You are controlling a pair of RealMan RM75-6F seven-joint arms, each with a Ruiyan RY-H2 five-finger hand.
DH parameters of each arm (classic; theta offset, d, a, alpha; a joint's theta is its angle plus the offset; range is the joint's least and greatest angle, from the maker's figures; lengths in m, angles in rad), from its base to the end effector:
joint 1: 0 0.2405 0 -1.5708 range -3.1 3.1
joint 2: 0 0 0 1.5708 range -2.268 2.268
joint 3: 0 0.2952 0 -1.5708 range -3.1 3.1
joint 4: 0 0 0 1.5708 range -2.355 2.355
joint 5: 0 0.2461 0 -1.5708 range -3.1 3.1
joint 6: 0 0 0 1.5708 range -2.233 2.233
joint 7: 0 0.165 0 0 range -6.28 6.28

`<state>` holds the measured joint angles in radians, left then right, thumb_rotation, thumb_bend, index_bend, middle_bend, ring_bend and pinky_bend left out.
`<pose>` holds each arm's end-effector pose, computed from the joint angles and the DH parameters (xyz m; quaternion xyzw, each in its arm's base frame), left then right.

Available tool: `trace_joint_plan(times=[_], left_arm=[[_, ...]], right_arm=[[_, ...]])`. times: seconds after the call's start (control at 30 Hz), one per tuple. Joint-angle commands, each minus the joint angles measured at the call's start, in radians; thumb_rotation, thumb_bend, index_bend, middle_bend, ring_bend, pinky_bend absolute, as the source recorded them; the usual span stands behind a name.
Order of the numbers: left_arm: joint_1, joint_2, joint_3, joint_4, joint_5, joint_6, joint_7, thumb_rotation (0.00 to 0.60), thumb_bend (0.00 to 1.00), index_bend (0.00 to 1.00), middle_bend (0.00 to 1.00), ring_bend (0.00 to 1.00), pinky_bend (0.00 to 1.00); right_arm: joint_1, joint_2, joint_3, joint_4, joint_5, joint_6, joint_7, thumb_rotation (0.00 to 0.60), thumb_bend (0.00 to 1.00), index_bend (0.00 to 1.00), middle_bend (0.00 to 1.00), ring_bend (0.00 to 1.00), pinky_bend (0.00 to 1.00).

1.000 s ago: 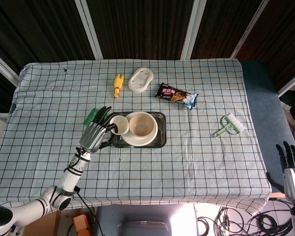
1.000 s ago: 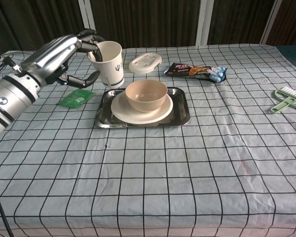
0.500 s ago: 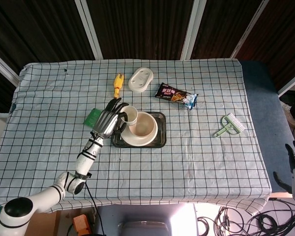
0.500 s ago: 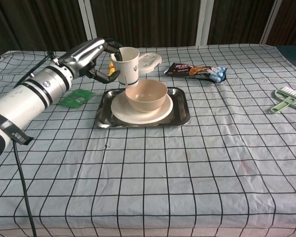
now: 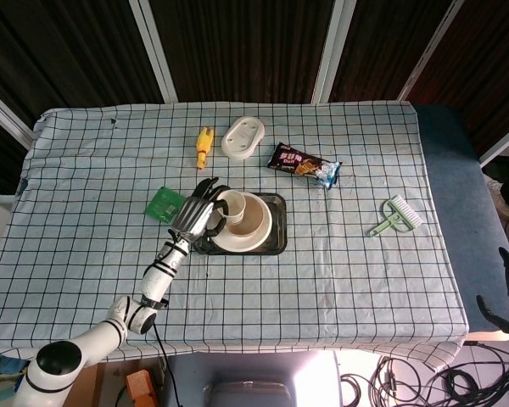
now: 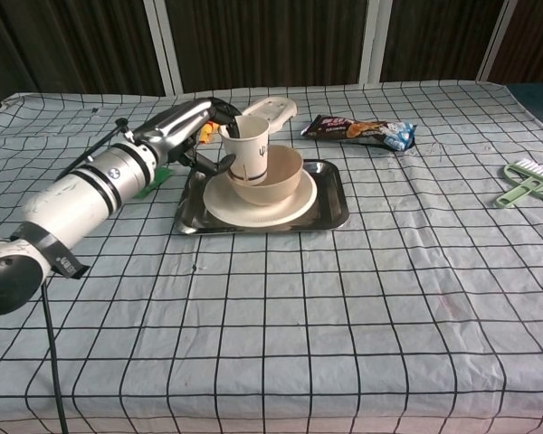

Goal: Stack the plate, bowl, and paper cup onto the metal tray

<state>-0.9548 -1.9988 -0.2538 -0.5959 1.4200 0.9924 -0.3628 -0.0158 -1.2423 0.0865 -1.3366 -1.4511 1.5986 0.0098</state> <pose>-0.1329 0.4912 -0.1223 -0.6802 -0.3750 -0.5105 0.3689 -0.4229 -0.1764 0.1562 0.5496 -0.3374 0.3498 0.6795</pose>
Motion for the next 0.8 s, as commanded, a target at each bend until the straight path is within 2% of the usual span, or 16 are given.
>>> trace_joint_plan(times=[0.03, 0.33, 0.4, 0.53, 0.63, 0.67, 0.8], left_arm=[[-0.002, -0.004, 0.004, 0.002, 0.002, 0.008, -0.005, 0.6, 0.48, 0.68, 0.19, 0.0, 0.06], [-0.006, -0.026, 0.02, 0.02, -0.006, -0.014, -0.017, 0.6, 0.46, 0.64, 0.19, 0.01, 0.06], [-0.007, -0.031, 0.026, 0.026, -0.003, -0.016, -0.023, 0.6, 0.43, 0.57, 0.19, 0.0, 0.05], [-0.01, -0.031, 0.035, 0.025, 0.003, -0.018, -0.042, 0.6, 0.41, 0.24, 0.16, 0.0, 0.04], [-0.01, -0.024, 0.05, 0.026, 0.016, -0.014, -0.042, 0.6, 0.4, 0.04, 0.13, 0.0, 0.03], [-0.009, -0.022, 0.051, 0.026, 0.015, -0.014, -0.036, 0.6, 0.4, 0.01, 0.11, 0.0, 0.02], [-0.008, -0.02, 0.05, 0.022, 0.016, -0.004, -0.031, 0.6, 0.39, 0.0, 0.09, 0.0, 0.02]], right_arm=[[0.0, 0.0, 0.001, 0.0, 0.0, -0.001, -0.001, 0.6, 0.18, 0.07, 0.0, 0.0, 0.0], [-0.004, 0.002, 0.004, -0.006, -0.004, 0.002, -0.001, 0.6, 0.18, 0.07, 0.0, 0.0, 0.0], [-0.005, 0.002, 0.005, -0.007, -0.004, 0.001, 0.0, 0.6, 0.18, 0.07, 0.0, 0.0, 0.0], [-0.005, 0.002, 0.005, -0.007, -0.004, -0.002, 0.001, 0.6, 0.18, 0.07, 0.0, 0.0, 0.0], [-0.006, 0.003, 0.006, -0.008, -0.005, -0.001, 0.002, 0.6, 0.18, 0.07, 0.0, 0.0, 0.0], [-0.007, 0.003, 0.006, -0.008, -0.006, -0.001, 0.002, 0.6, 0.18, 0.07, 0.0, 0.0, 0.0], [-0.007, 0.003, 0.006, -0.008, -0.007, 0.0, 0.001, 0.6, 0.18, 0.07, 0.0, 0.0, 0.0]])
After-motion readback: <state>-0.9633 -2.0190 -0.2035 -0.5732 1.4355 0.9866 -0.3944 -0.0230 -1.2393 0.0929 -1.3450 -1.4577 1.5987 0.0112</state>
